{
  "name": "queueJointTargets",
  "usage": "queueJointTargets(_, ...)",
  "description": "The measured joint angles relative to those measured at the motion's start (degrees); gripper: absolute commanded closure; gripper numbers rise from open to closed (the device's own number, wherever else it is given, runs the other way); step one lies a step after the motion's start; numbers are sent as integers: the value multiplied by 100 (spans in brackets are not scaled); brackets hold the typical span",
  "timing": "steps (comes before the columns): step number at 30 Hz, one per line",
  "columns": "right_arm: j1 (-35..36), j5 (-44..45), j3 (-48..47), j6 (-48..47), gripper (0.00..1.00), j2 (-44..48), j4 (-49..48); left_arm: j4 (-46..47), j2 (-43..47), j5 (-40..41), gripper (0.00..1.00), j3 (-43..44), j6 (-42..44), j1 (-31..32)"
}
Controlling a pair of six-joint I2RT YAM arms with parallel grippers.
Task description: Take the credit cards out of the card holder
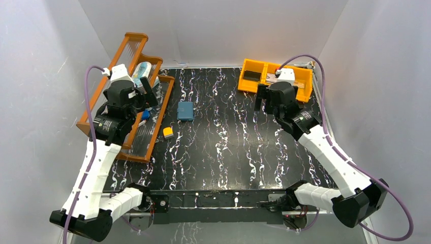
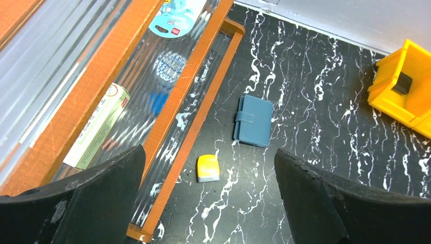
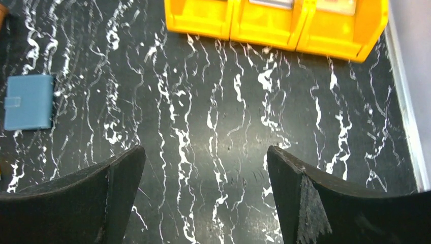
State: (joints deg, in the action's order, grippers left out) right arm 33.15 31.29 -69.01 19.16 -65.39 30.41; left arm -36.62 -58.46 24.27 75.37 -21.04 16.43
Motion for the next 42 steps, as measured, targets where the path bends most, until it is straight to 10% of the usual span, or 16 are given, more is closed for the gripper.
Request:
queueJointTargets(18, -1899, -2817, 1672, 1019, 2, 719, 251, 896, -361, -3095, 2, -308, -264, -337)
queueJointTargets(30, -2179, -4148, 1738, 1370, 2, 599, 275, 461, -2310, -2710, 2, -369, 48, 1248)
queueJointTargets(42, -2194, -4577, 1738, 1473, 2, 474, 407, 452, -2892, -2240, 2, -1250, -42, 511)
